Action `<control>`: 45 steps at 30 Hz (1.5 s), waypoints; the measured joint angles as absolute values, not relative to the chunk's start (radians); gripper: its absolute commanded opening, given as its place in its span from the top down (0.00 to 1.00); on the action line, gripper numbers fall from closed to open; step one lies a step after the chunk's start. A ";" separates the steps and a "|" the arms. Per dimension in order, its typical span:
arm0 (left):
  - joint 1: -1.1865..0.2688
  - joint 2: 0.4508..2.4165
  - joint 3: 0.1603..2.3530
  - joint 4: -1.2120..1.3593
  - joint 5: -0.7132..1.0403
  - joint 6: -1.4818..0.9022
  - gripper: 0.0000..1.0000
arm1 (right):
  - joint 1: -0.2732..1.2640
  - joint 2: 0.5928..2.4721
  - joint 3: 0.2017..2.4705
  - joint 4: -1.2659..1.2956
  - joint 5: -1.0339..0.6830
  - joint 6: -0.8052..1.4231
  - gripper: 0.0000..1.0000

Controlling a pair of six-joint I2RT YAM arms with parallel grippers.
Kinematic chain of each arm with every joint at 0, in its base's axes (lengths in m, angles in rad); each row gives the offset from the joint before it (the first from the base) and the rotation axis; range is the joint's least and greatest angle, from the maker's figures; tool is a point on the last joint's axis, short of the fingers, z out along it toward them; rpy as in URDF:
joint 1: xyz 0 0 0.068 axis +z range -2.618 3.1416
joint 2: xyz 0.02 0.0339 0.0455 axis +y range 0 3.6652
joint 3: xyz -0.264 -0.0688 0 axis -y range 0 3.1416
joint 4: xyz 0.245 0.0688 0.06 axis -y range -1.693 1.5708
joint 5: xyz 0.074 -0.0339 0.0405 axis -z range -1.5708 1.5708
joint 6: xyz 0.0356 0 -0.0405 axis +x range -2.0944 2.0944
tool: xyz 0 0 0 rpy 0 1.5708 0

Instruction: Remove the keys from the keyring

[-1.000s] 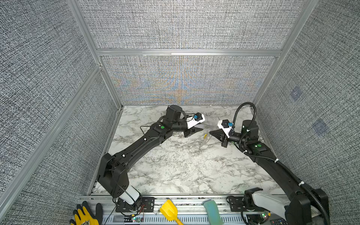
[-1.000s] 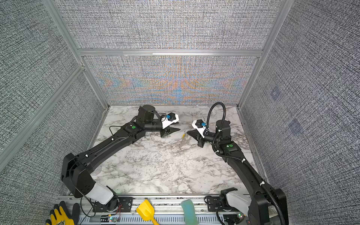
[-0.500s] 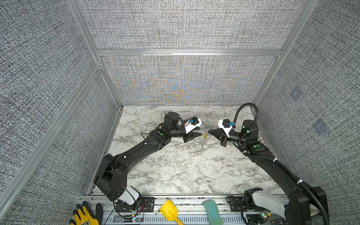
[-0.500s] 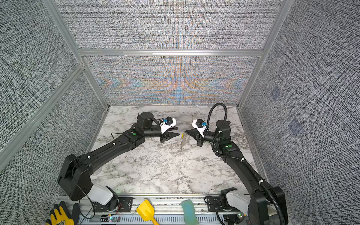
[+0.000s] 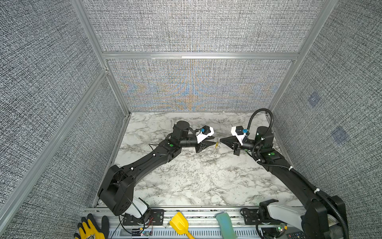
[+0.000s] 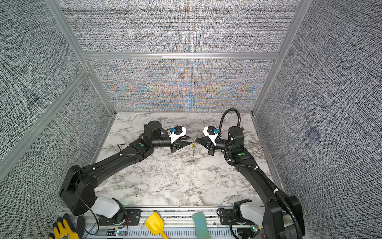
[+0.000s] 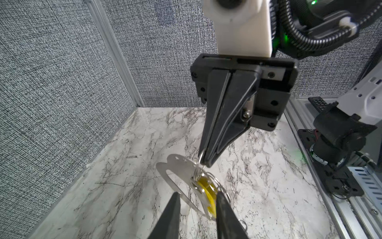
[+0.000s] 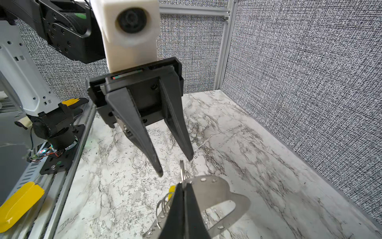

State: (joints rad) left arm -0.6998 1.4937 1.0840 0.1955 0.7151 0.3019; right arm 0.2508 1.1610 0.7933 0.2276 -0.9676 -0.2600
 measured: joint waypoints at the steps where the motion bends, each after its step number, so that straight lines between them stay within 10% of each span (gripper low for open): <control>1: -0.702 1.491 1.081 0.200 0.716 0.302 0.72 | 0.252 1.161 0.794 0.227 -0.968 -0.260 1.00; 31: -0.722 1.509 1.109 0.207 0.733 0.337 1.00 | 0.267 1.166 0.810 0.166 -0.972 -0.294 1.00; 35: -0.722 1.511 1.110 0.203 0.732 0.354 1.00 | 0.268 1.164 0.810 0.161 -0.960 -0.300 0.76; 45: -0.754 1.496 1.098 0.186 0.661 0.469 1.00 | 0.267 1.083 0.803 0.026 -0.834 -0.443 0.68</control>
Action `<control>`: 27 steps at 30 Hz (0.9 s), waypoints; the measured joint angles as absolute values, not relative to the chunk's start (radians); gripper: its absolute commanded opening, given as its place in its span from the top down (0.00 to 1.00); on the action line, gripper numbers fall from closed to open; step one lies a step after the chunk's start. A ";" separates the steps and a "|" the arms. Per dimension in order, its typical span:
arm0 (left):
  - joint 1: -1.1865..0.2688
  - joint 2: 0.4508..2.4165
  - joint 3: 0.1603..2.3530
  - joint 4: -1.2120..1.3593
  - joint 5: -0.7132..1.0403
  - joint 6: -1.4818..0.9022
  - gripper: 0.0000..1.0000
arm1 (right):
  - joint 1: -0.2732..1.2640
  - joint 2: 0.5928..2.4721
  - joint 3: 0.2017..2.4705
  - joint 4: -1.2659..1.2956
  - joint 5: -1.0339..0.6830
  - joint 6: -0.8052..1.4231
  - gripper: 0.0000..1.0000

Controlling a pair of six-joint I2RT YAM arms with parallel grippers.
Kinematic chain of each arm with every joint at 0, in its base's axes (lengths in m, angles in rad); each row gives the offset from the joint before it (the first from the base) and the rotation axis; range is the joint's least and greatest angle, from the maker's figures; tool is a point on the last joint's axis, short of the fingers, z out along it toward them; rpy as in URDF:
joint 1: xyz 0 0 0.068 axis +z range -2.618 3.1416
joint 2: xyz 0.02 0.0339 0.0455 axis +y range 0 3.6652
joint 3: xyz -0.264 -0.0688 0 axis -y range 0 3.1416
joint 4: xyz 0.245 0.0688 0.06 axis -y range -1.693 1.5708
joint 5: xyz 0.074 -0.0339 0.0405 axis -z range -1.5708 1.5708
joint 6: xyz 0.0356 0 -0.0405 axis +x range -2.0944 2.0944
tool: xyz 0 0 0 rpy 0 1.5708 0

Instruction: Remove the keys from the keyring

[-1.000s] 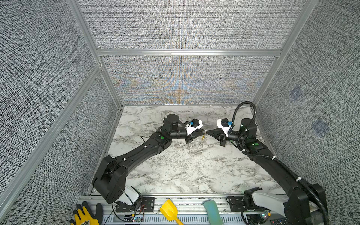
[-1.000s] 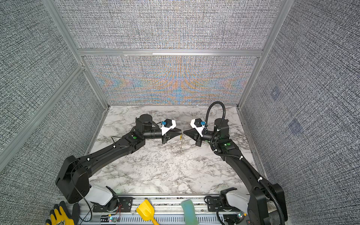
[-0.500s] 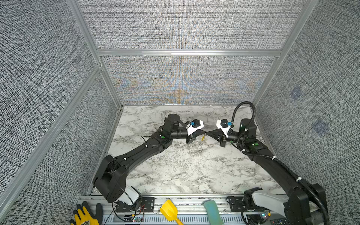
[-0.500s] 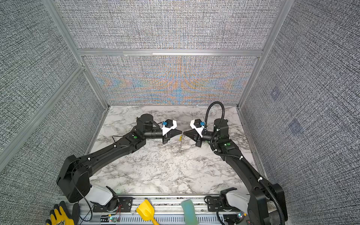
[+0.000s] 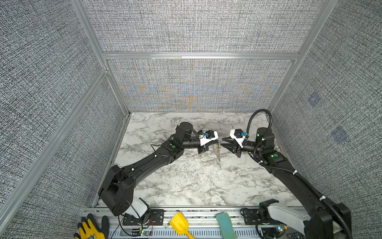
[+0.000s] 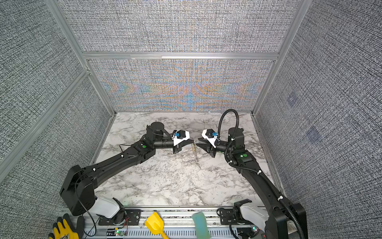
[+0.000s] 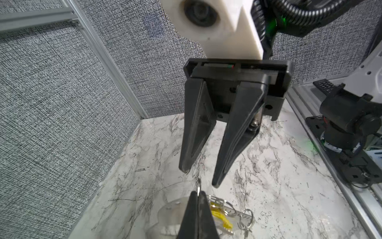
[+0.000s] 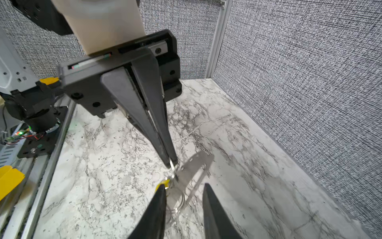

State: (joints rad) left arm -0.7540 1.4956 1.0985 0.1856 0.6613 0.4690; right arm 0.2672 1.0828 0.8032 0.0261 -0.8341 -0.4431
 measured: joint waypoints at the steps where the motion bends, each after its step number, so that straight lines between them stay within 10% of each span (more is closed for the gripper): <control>1: -0.759 1.494 1.096 0.185 0.649 0.484 1.00 | 0.267 1.075 0.799 0.014 -0.820 -0.455 0.68; 27: -0.802 1.497 1.101 0.170 0.537 0.591 1.00 | 0.268 1.029 0.777 -0.068 -0.740 -0.545 0.79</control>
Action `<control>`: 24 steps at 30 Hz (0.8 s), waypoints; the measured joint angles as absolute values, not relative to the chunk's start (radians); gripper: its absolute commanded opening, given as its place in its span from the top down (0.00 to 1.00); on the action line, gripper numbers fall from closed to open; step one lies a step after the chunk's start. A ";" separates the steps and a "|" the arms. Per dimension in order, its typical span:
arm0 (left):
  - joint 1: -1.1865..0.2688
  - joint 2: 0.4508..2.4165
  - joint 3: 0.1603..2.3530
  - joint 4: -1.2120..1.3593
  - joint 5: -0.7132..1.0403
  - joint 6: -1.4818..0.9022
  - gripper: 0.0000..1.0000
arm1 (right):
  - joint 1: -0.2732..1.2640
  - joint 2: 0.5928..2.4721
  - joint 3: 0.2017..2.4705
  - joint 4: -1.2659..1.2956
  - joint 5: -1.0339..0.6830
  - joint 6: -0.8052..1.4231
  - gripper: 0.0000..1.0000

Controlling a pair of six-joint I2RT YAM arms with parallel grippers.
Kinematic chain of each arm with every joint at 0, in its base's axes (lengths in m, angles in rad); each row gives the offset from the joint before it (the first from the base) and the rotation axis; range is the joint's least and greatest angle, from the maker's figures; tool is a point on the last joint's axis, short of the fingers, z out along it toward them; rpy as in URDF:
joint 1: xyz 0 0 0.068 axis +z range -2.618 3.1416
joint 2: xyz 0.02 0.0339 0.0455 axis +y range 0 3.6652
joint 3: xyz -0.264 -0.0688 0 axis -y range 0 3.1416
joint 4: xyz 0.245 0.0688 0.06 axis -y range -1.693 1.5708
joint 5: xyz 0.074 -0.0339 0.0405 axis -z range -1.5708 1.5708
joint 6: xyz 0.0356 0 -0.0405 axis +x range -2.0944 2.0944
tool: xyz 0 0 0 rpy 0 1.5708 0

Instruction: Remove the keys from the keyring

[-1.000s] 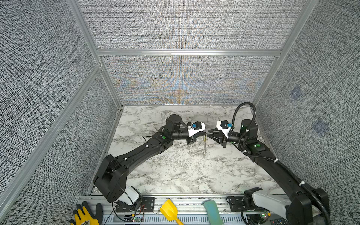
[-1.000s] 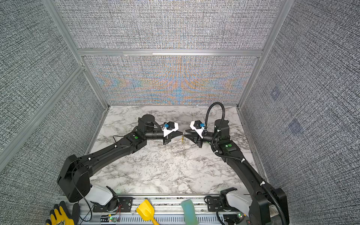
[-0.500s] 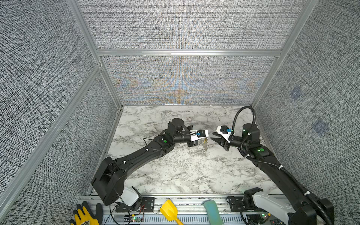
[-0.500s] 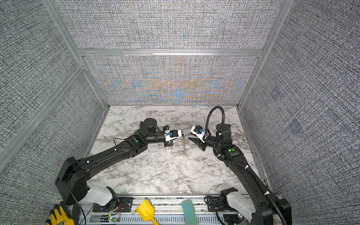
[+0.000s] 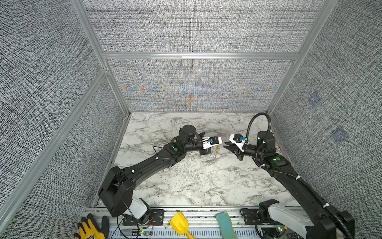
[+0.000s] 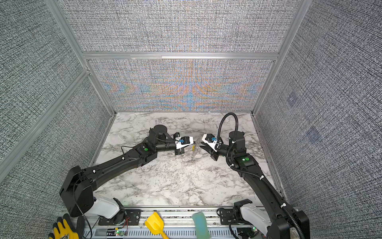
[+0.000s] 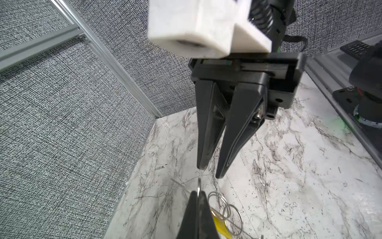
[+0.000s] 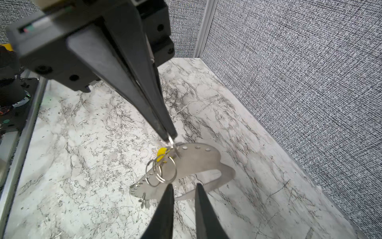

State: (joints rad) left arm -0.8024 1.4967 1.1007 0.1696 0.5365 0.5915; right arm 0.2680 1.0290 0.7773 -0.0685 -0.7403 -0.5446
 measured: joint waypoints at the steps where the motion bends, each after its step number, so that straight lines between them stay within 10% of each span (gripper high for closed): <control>1: -0.802 1.501 1.108 0.160 0.540 0.586 1.00 | 0.269 1.028 0.779 -0.068 -0.742 -0.543 0.79; 24: -0.802 1.539 1.167 0.073 0.606 0.556 1.00 | 0.281 1.043 0.807 -0.068 -0.784 -0.518 0.89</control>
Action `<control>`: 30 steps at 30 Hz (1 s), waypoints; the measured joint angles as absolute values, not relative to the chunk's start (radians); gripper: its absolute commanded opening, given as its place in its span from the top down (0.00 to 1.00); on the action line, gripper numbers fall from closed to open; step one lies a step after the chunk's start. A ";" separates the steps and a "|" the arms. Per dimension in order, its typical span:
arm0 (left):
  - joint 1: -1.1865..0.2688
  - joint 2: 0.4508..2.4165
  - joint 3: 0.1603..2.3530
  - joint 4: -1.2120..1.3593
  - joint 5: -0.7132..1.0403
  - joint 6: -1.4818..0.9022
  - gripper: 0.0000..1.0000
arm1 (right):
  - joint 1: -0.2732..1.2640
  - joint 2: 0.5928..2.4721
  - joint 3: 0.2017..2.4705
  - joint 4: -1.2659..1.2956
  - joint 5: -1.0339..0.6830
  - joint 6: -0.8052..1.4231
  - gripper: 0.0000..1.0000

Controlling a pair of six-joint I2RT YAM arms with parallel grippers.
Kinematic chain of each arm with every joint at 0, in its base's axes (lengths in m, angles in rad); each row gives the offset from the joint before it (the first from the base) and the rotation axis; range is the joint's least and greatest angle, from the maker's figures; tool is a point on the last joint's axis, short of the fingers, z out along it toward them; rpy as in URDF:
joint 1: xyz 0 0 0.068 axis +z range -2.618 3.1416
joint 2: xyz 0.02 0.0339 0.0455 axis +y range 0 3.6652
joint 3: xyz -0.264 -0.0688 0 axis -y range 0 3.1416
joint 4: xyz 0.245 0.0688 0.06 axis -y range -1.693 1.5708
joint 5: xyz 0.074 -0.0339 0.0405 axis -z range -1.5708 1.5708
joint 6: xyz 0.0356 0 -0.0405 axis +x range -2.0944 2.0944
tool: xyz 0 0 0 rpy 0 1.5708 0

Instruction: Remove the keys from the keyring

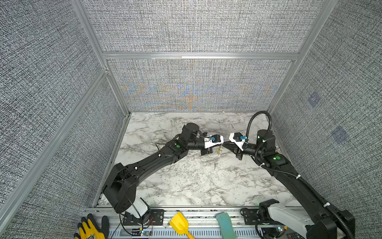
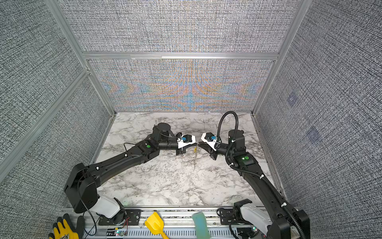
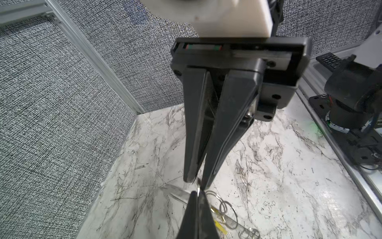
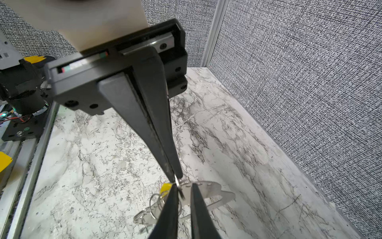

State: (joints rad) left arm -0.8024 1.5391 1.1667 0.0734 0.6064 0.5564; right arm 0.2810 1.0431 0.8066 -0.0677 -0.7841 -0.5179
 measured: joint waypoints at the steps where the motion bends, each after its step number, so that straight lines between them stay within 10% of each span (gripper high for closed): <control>1: -0.802 1.539 1.169 0.073 0.609 0.556 1.00 | 0.281 1.043 0.807 -0.068 -0.786 -0.518 0.91; 10: -0.802 1.541 1.171 0.067 0.610 0.540 1.00 | 0.283 1.043 0.807 -0.086 -0.791 -0.529 1.00; 15: -0.786 1.528 1.140 0.093 0.611 0.488 0.70 | 0.284 1.043 0.807 -0.085 -0.792 -0.518 1.00; 30: -0.698 1.480 0.989 0.357 0.707 0.252 0.75 | 0.283 1.051 0.731 0.138 -0.842 -0.336 1.00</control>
State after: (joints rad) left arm -0.6979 1.4799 0.9886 0.3569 0.7071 0.2520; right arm 0.2829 1.0508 0.7307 0.1375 -0.8425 -0.3359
